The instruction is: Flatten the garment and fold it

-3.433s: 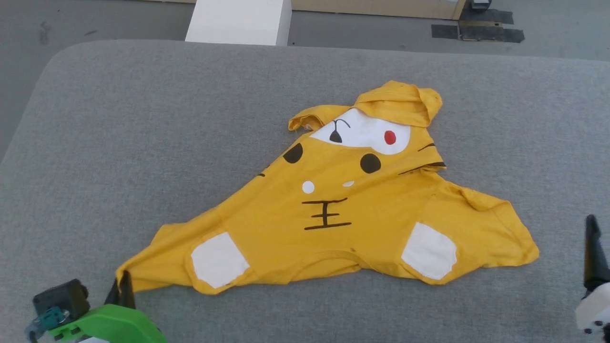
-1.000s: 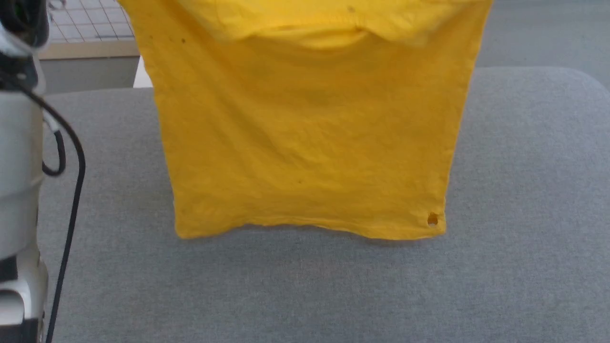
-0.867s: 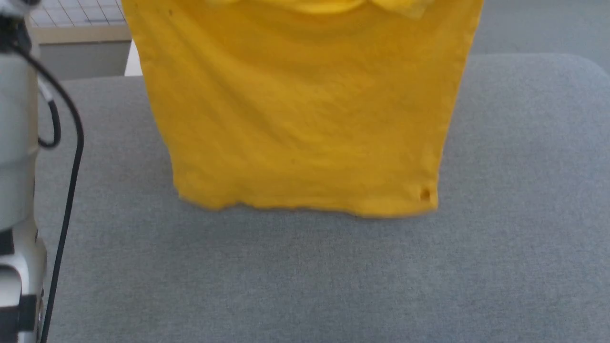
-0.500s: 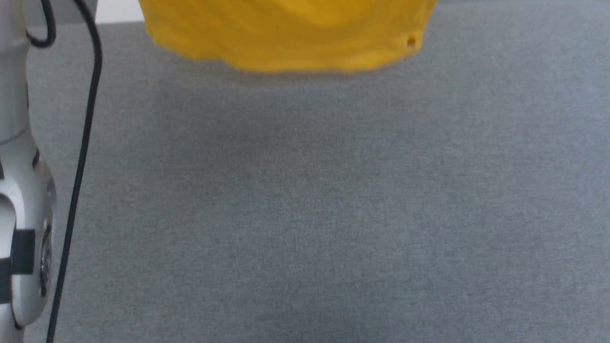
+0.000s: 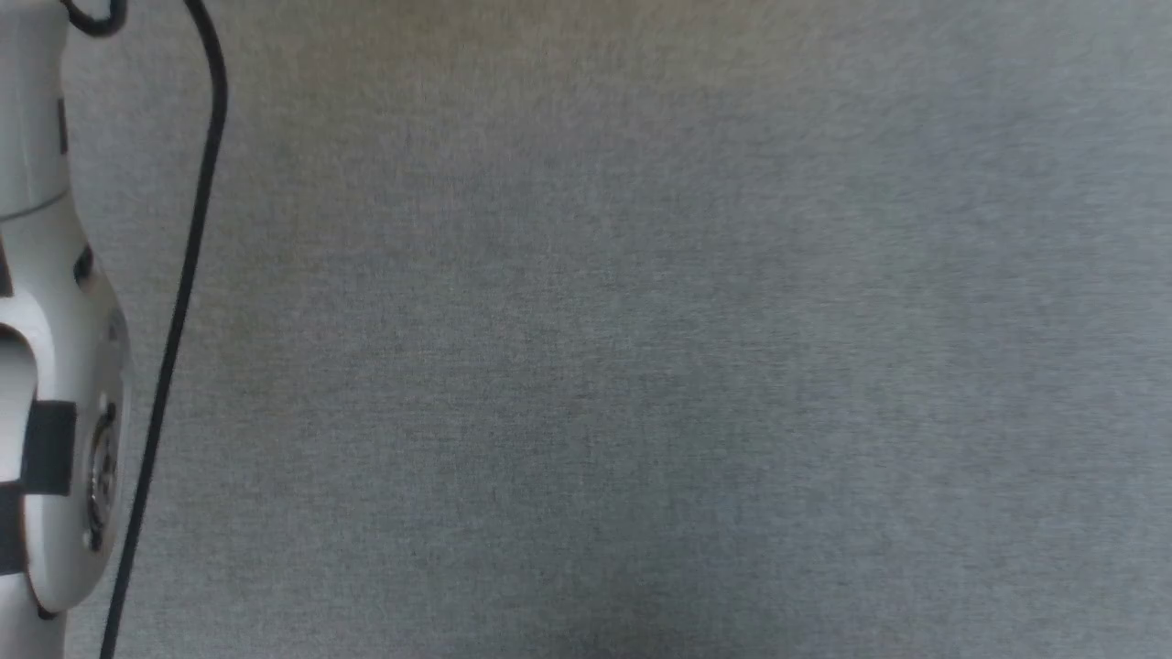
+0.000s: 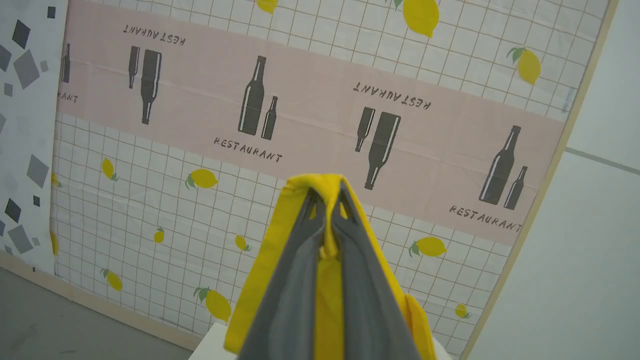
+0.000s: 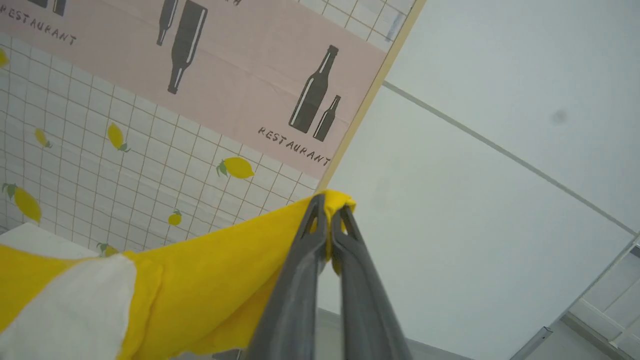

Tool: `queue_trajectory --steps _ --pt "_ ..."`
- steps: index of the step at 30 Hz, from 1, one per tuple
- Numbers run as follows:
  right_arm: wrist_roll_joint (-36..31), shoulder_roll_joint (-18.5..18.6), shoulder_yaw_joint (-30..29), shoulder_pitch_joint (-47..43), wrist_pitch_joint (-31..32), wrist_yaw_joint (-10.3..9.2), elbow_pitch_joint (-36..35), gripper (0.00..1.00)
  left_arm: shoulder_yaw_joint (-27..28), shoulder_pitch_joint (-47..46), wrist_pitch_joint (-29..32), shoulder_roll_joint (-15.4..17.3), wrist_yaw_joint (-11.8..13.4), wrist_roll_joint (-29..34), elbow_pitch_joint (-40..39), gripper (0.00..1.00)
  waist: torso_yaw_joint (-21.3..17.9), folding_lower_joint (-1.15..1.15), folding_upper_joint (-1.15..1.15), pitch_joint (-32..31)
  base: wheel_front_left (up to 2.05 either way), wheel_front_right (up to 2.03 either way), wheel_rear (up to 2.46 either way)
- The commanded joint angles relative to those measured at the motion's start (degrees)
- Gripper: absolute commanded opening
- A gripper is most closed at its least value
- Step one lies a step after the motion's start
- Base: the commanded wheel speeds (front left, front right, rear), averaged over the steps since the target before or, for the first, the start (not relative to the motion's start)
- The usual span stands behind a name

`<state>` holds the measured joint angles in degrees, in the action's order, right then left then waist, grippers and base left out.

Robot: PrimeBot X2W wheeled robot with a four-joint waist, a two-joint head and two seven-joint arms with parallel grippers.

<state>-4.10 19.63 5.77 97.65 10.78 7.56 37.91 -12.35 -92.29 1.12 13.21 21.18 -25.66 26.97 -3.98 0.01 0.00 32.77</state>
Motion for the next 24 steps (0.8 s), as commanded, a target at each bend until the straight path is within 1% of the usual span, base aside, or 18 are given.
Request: queue_trajectory --steps 1,5,7,10,13,18,21,24 --pt "0.1 0.4 0.6 -0.5 -0.8 -0.08 0.9 0.00 0.2 1.5 -0.7 0.4 -0.6 -0.7 0.3 0.00 1.5 -0.01 0.00 4.3 0.00 0.00 0.00" --pt "2.3 1.2 2.7 -2.4 -2.2 -0.08 2.5 0.00 0.9 3.9 -1.9 0.7 -1.6 -1.9 0.8 0.00 1.5 -0.01 0.00 5.1 0.00 0.00 0.00" --pt "4.1 1.7 4.0 -3.7 -2.8 -0.08 2.6 0.00 0.9 5.4 -1.6 0.7 -2.5 -2.8 0.6 0.00 1.4 -0.01 0.00 5.0 0.00 0.00 0.00" --pt "7.9 2.8 6.2 -6.4 -3.5 -0.08 1.6 0.00 1.0 8.3 -0.6 0.5 -3.6 -4.4 -1.0 0.00 1.5 -0.01 0.00 4.6 0.00 0.00 0.00" --pt "12.8 4.1 7.3 -10.2 -3.6 -0.08 -1.0 0.00 1.2 12.3 1.0 0.6 -4.3 -6.1 -4.1 0.00 1.5 -0.01 0.00 3.7 0.00 0.00 0.00" --pt "21.6 7.0 6.6 -19.9 -2.2 -0.08 -10.1 0.00 1.4 20.4 5.0 1.4 -5.4 -9.2 -12.2 0.00 1.6 -0.01 0.00 1.8 0.00 0.00 0.00" --pt "25.0 8.7 5.1 -27.4 -0.3 -0.08 -16.9 0.00 1.6 27.0 7.5 2.5 -5.4 -10.9 -18.3 0.00 1.6 -0.01 0.00 0.0 0.00 0.00 0.00" --pt "27.0 9.5 2.6 -34.8 1.5 -0.08 -23.1 0.00 2.6 33.7 9.4 3.5 -4.9 -12.8 -23.7 0.00 1.5 -0.01 0.00 -1.8 0.00 0.00 0.00"
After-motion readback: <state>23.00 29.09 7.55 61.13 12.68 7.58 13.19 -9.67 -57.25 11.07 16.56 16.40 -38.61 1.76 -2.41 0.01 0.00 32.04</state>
